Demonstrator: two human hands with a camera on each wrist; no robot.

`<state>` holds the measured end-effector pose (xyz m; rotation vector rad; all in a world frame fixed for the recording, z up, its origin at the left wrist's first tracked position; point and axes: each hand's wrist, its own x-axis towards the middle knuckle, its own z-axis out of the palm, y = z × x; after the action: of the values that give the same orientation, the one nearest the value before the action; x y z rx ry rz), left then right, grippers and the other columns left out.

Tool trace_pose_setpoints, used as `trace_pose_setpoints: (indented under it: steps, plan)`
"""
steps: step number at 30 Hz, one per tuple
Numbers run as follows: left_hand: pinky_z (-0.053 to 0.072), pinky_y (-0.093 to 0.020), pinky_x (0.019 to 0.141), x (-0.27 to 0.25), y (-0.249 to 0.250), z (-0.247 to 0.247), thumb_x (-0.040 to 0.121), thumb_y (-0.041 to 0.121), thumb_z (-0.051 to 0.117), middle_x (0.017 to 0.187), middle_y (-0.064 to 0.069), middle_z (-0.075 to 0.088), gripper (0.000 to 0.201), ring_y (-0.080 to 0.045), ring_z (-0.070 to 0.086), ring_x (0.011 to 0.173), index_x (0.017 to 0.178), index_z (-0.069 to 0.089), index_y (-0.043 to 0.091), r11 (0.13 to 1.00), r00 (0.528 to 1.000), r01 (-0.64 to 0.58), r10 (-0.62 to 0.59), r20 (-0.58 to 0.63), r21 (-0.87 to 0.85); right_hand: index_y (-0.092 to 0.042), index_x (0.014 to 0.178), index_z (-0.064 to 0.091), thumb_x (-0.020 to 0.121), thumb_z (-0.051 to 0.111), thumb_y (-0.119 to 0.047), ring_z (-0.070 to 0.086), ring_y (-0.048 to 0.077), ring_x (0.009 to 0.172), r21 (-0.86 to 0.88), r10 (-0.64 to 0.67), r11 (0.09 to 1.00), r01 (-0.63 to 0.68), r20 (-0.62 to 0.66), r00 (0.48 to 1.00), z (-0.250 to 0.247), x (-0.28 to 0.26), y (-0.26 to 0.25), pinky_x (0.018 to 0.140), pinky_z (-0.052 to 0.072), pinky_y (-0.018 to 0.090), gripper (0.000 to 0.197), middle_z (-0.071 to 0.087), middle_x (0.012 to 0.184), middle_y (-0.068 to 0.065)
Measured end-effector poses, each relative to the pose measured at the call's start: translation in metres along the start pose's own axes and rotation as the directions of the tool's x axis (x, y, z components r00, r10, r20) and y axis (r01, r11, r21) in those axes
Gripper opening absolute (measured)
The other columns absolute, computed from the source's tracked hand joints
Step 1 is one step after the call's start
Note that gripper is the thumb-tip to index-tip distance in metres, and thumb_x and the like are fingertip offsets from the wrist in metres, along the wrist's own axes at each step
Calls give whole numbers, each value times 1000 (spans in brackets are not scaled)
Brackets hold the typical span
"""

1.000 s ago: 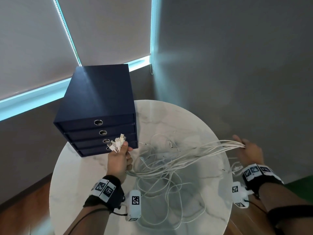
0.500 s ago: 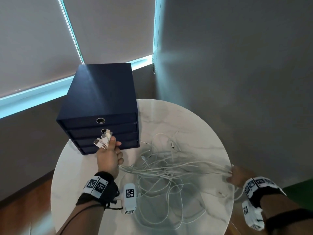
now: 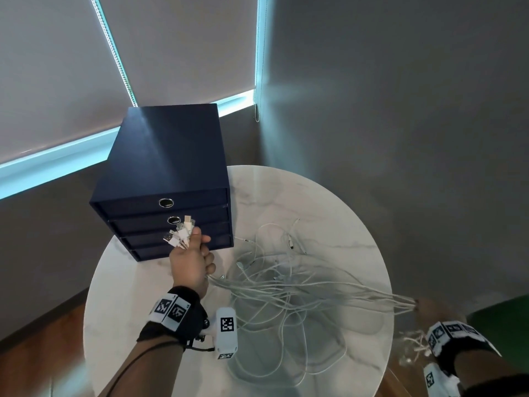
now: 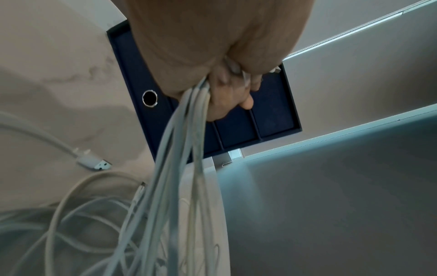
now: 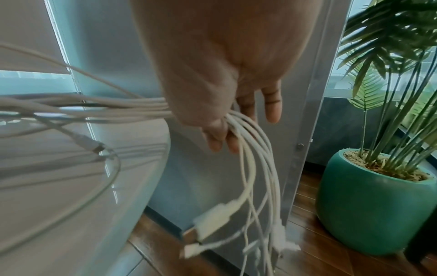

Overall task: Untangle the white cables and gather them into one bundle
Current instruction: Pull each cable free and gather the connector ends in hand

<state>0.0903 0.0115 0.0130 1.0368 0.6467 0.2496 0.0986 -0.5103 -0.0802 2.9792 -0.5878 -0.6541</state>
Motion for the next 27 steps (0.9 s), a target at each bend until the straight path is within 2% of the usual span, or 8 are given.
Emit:
trace_pose_setpoints:
  steps: [4, 8, 11, 14, 17, 19, 21, 27]
  plan:
    - [17, -16, 37, -7, -4, 6, 102, 36, 52, 48, 7, 33, 36, -6, 24, 37, 78, 56, 10, 999, 999, 40, -38, 38, -33, -27, 91, 55, 89, 54, -33, 62, 26, 101, 10, -70, 998, 69, 83, 994, -7, 3, -16, 87, 49, 34, 6, 65, 118, 6]
    - [16, -17, 38, -15, -13, 13, 101, 38, 53, 49, 6, 32, 36, -7, 22, 38, 77, 56, 11, 994, 994, 90, -86, 71, -62, -26, 112, 56, 80, 64, -11, 54, 24, 116, 281, -276, 922, 265, -2, 961, -55, -20, -85, 99, 41, 31, 36, 54, 129, 5]
    - [16, -17, 37, -21, -20, 21, 101, 38, 54, 50, 5, 31, 36, -7, 21, 39, 76, 54, 12, 987, 991, 115, -106, 85, -112, -31, 98, 59, 81, 72, -10, 59, 15, 105, 565, -490, 630, 532, -242, 837, -88, -63, -151, 89, 42, 26, 30, 62, 114, -5]
    - [19, -18, 35, -26, -25, 25, 101, 39, 54, 52, 5, 30, 39, -7, 23, 38, 71, 48, 14, 972, 989, 141, -128, 78, -190, -29, 108, 62, 75, 79, -42, 60, 4, 100, 683, -687, 406, 607, -209, 695, -95, -113, -208, 82, 42, 16, 39, 65, 107, -13]
    - [24, -19, 34, -30, -27, 25, 101, 42, 53, 54, 5, 29, 43, -8, 25, 39, 68, 41, 18, 939, 984, 176, -167, 57, -294, -35, 119, 56, 72, 76, -56, 61, 1, 98, 610, -843, 405, 681, -40, 537, -79, -156, -254, 81, 48, 18, 56, 64, 110, -14]
    - [26, -20, 35, -29, -25, 22, 100, 43, 54, 55, 5, 29, 44, -8, 27, 39, 66, 38, 19, 923, 980, 193, -195, 28, -333, -30, 109, 57, 82, 66, -57, 64, 5, 80, 531, -893, 383, 756, 4, 449, -59, -167, -271, 73, 54, 27, 39, 67, 97, -7]
    - [28, -20, 36, -25, -24, 15, 100, 42, 54, 56, 5, 30, 45, -9, 31, 40, 66, 36, 20, 919, 977, 202, -214, 2, -338, -21, 98, 59, 92, 55, -50, 58, 8, 66, 466, -900, 384, 797, -3, 435, -45, -168, -274, 65, 50, 30, 30, 63, 84, -4]
    - [20, -19, 32, -27, -28, -15, 101, 35, 53, 50, 7, 29, 44, -7, 25, 37, 64, 35, 20, 933, 964, 265, -262, 46, -242, -20, 85, 61, 90, 51, -54, 59, 14, 73, 213, -868, 478, 852, -36, 495, -31, -148, -237, 64, 40, 29, 36, 65, 81, 1]
